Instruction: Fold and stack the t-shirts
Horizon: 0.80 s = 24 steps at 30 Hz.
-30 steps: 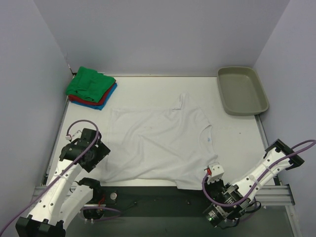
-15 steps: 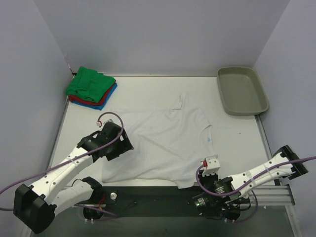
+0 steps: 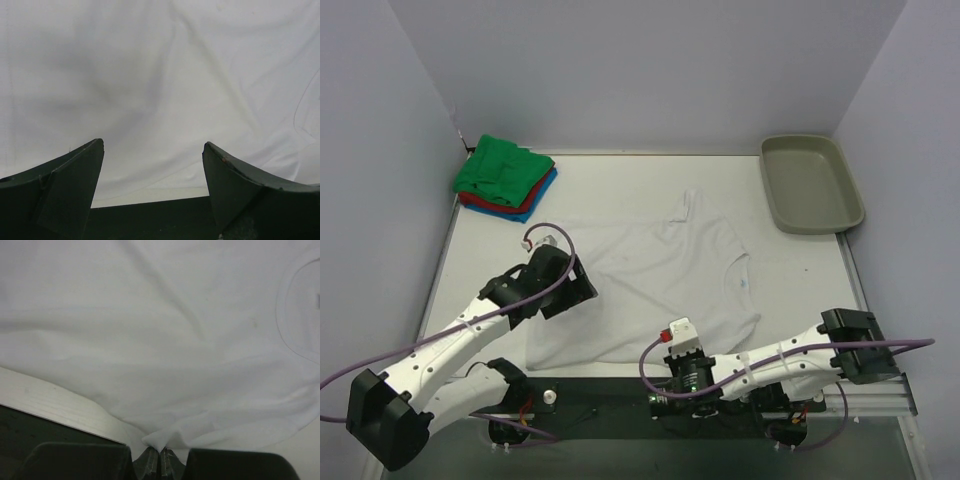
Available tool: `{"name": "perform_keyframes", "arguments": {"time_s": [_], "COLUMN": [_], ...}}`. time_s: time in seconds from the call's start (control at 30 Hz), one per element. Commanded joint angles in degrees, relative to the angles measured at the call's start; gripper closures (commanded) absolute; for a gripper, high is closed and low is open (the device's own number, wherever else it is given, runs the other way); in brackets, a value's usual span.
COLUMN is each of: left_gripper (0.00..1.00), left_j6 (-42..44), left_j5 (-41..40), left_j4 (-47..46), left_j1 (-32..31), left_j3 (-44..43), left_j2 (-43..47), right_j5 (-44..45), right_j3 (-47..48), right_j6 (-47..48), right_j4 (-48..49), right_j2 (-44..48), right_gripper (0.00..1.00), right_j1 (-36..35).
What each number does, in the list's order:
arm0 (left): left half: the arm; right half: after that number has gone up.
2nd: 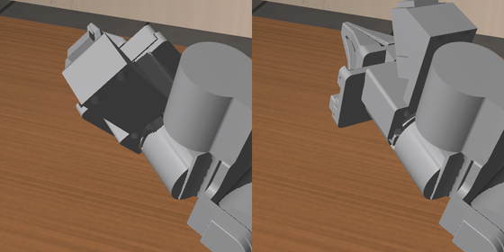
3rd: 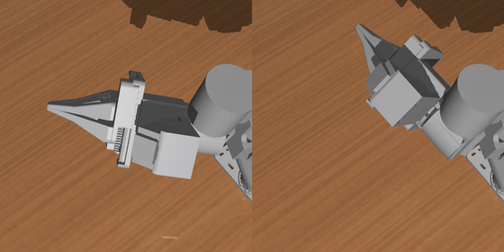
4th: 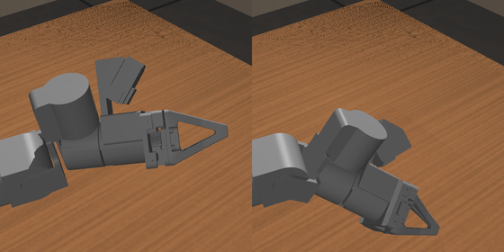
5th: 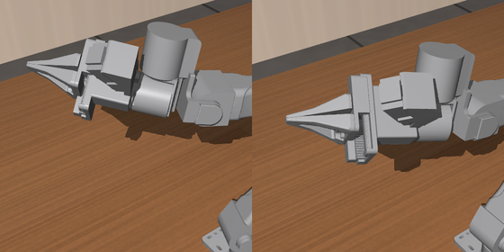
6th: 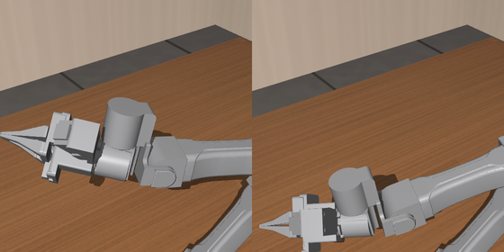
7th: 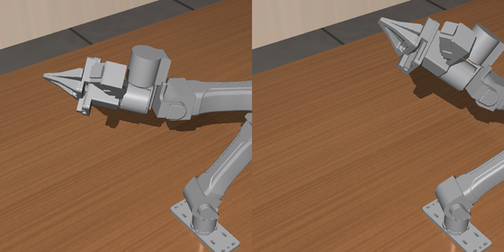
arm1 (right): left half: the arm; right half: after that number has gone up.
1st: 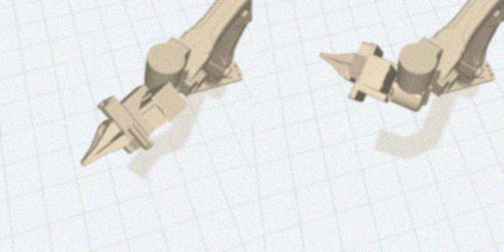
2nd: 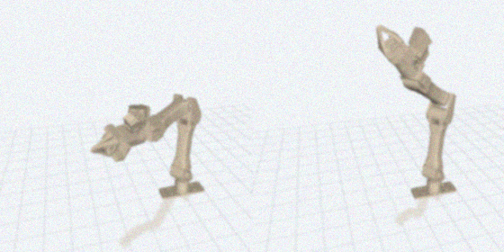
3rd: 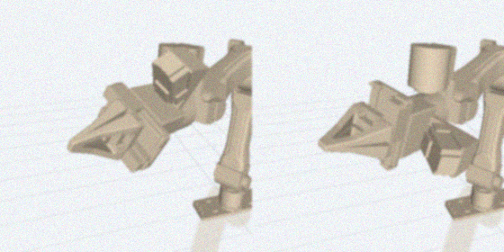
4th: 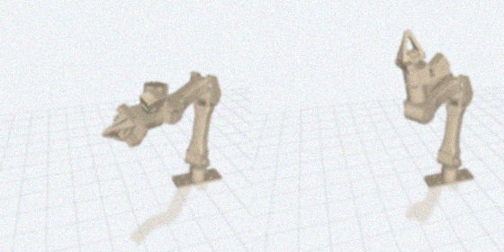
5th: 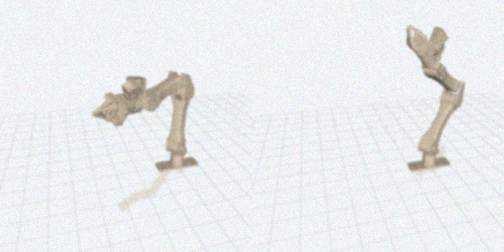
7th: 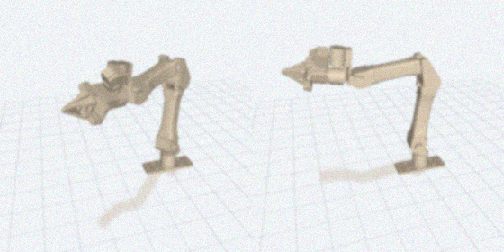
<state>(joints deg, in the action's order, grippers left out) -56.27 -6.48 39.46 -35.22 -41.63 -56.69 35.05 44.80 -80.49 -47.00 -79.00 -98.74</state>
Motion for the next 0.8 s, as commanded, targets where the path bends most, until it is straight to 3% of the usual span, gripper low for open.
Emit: {"name": "perform_keyframes", "arguments": {"time_s": [0.0, 0.2, 0.5, 0.67, 0.77], "left_gripper": [0.10, 0.10, 0.10, 0.02, 0.10], "left_j6": [1.87, 3.27, 6.61, 8.19, 8.37], "left_j5": [-1.52, -2.57, -5.65, -7.14, -7.93], "left_j4": [-0.18, 1.66, 5.36, 8.52, 13.61], "left_j1": [-0.20, -0.20, 0.07, 0.50, 0.68], "left_j3": [-1.97, -2.05, -4.78, -5.83, -7.59], "left_j2": [2.72, 5.79, 9.40, 10.99, 7.65], "right_j5": [1.25, 1.16, 10.73, 12.77, 11.54], "right_j3": [5.38, 8.37, 15.84, 19.80, 16.92], "right_j6": [7.62, 11.66, 25.09, 31.09, 30.48], "right_j4": [1.74, 3.32, 5.43, 5.69, 5.61], "right_j2": [-4.57, -6.60, -2.12, -2.66, 0.41], "right_gripper": [1.00, 1.00, 1.00, 1.00, 1.00], "right_j1": [1.18, 1.88, 6.89, 10.75, 13.83]}}
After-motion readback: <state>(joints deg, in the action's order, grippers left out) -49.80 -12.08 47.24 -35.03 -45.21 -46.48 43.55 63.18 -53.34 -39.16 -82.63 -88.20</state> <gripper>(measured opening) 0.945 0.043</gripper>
